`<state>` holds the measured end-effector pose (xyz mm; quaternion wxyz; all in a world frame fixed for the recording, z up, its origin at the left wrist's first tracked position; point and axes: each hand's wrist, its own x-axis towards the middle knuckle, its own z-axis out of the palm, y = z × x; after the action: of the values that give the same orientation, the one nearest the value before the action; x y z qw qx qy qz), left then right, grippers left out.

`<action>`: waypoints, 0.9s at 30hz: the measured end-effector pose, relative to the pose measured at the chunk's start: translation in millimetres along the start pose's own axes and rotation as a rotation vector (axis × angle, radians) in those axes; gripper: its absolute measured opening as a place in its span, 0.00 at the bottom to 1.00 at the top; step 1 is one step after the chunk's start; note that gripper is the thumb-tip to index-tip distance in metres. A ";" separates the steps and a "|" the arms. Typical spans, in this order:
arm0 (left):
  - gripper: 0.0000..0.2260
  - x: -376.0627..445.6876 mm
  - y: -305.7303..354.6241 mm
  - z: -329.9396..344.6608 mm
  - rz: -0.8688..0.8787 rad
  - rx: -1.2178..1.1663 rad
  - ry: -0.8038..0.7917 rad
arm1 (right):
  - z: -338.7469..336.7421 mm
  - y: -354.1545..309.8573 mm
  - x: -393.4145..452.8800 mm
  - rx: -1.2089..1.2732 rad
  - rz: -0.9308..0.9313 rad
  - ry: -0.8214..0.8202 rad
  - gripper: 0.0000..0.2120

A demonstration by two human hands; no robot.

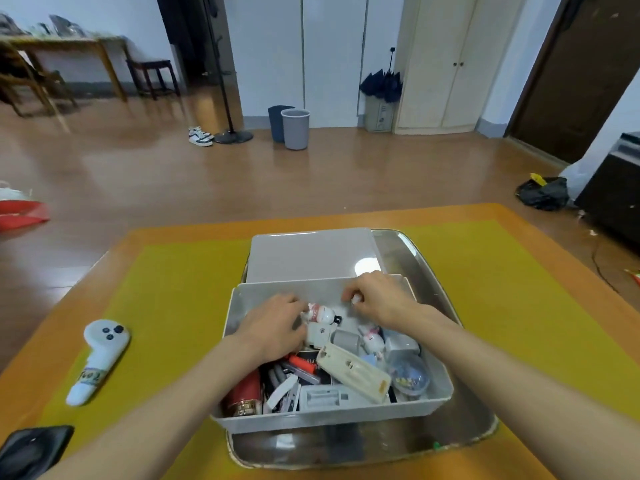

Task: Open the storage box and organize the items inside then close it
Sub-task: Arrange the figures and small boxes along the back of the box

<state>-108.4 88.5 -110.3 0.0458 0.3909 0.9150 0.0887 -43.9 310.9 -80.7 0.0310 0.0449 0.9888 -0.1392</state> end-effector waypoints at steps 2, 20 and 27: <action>0.15 -0.1 -4.5 1.6 0.014 0.001 0.006 | 4.5 -0.1 2.9 -0.059 -0.017 -0.058 0.15; 0.10 6.9 19.8 0.2 0.034 -0.059 0.057 | -25.8 26.4 -26.2 -0.178 -0.118 0.101 0.14; 0.18 0.7 36.9 -0.9 0.240 -0.199 0.017 | -32.4 44.6 -58.0 -0.055 -0.176 0.143 0.09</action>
<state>-82.9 113.9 -102.1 0.0656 0.4900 0.8488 0.1872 16.5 357.9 -57.5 -0.0505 -0.0332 0.9920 -0.1104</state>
